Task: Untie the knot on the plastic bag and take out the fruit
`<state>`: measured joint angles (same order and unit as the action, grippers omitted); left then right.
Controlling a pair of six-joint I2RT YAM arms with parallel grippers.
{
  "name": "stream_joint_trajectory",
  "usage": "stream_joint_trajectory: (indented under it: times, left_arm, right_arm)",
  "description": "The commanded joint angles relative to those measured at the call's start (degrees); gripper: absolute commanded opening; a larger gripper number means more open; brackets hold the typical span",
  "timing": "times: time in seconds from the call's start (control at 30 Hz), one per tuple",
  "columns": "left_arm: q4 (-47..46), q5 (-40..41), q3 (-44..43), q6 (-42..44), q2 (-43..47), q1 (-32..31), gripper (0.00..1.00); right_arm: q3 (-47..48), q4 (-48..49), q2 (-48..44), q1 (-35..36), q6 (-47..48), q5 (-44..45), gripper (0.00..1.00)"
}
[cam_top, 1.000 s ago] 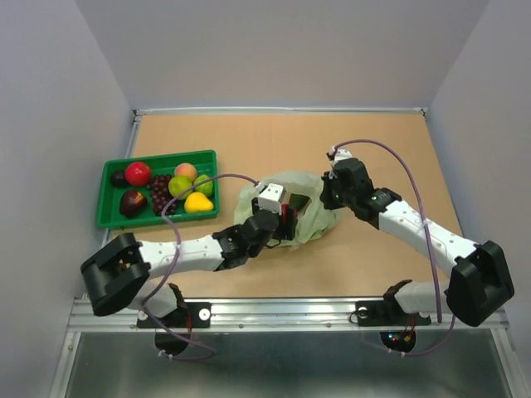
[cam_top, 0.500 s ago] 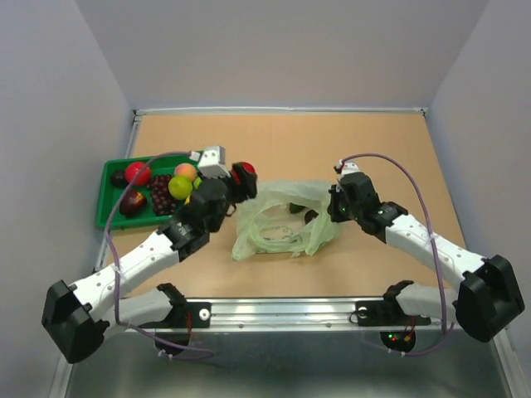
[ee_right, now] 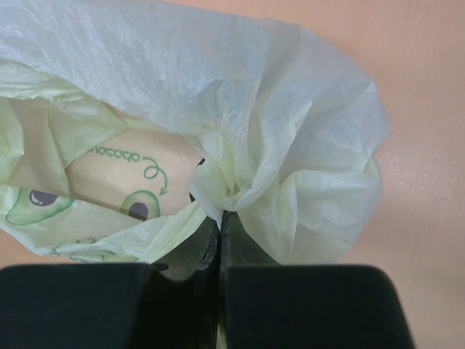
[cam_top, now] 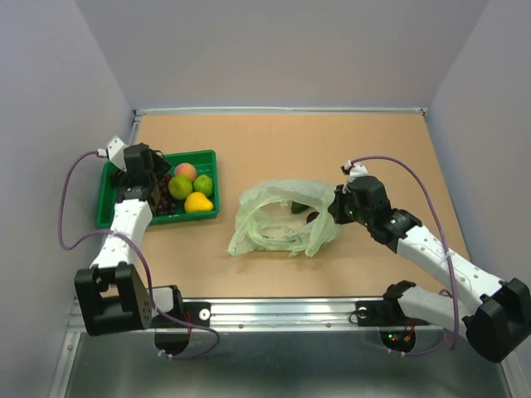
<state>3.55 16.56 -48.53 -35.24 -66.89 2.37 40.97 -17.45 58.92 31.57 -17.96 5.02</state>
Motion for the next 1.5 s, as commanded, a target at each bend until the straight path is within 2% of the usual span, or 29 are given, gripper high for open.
stream_joint_trajectory:
  times: [0.0,0.03,0.13,0.17,0.27,0.47,0.57,0.77,0.9,0.93,1.0,1.13,1.17,1.23,1.33,1.47]
  left_arm:
    - [-1.62,-5.92,-5.42,1.4,-8.57,6.67,0.11]
    - [-1.71,-5.92,-6.13,1.75,-9.91,7.46,0.16]
    - [-1.88,-4.52,-7.28,2.81,-12.38,8.88,0.56]
    - [-1.88,-4.08,-7.1,2.9,-12.91,9.14,0.75]
    - [-1.88,-4.25,-6.31,3.6,-12.13,9.14,0.86]
    - [-0.74,-3.37,-4.99,5.8,-7.38,9.05,0.93]
    - [0.14,-3.81,-4.64,7.38,-4.05,8.62,0.94]
    - [-1.53,-8.56,-1.48,14.41,8.69,0.89,0.94]
    - [-3.29,-14.34,2.91,17.4,18.45,-7.28,0.94]
    - [-6.07,-19.32,4.92,17.66,22.21,-10.51,0.94]
    - [-7.58,-22.86,6.6,15.31,25.31,-15.87,0.94]
    - [-8.21,-23.5,8.63,11.52,28.75,-24.23,0.94]
    - [-8.73,-23.15,9.41,10.9,29.1,-29.13,0.94]
    - [-11.62,-21.05,10.12,9.41,28.58,-34.08,0.94]
    - [-14.88,-14.73,9.95,10.01,21.75,-47.67,0.94]
    - [-19.1,-7.43,7.24,11.77,11.74,-56.32,0.93]
  right_arm:
    - [-0.98,1.98,-0.73,0.24,0.82,-1.94,0.0]
    - [-0.98,1.98,-0.73,0.33,0.9,-2.03,0.0]
    - [-1.07,2.16,-0.73,0.33,0.99,-2.47,0.0]
    - [-1.16,2.16,-0.82,0.24,1.08,-2.29,0.0]
    - [-1.24,2.16,-1.35,0.33,1.08,-2.38,0.0]
    - [-1.42,2.07,-1.61,0.33,0.99,-2.64,0.01]
    - [-1.51,2.07,-2.13,0.33,0.91,-2.47,0.01]
    - [-1.6,2.16,-3.72,0.33,0.73,-1.33,0.01]
    - [-2.38,2.07,-4.42,0.24,0.03,0.78,0.01]
    - [-3.17,2.07,-4.86,0.33,-1.45,2.7,0.0]
    - [-4.31,2.07,-5.65,0.33,-3.48,5.77,0.01]
    - [-7.3,2.25,-7.32,0.24,-10.5,10.79,0.0]
    - [-8.53,2.51,-8.02,0.24,-11.3,11.67,0.0]
    - [-9.24,2.69,-8.55,0.24,-12.71,13.61,0.01]
    - [-8.98,2.95,-9.61,0.24,-13.07,14.58,0.0]
    - [-6.44,2.86,-8.82,0.24,-10.44,13.18,0.01]
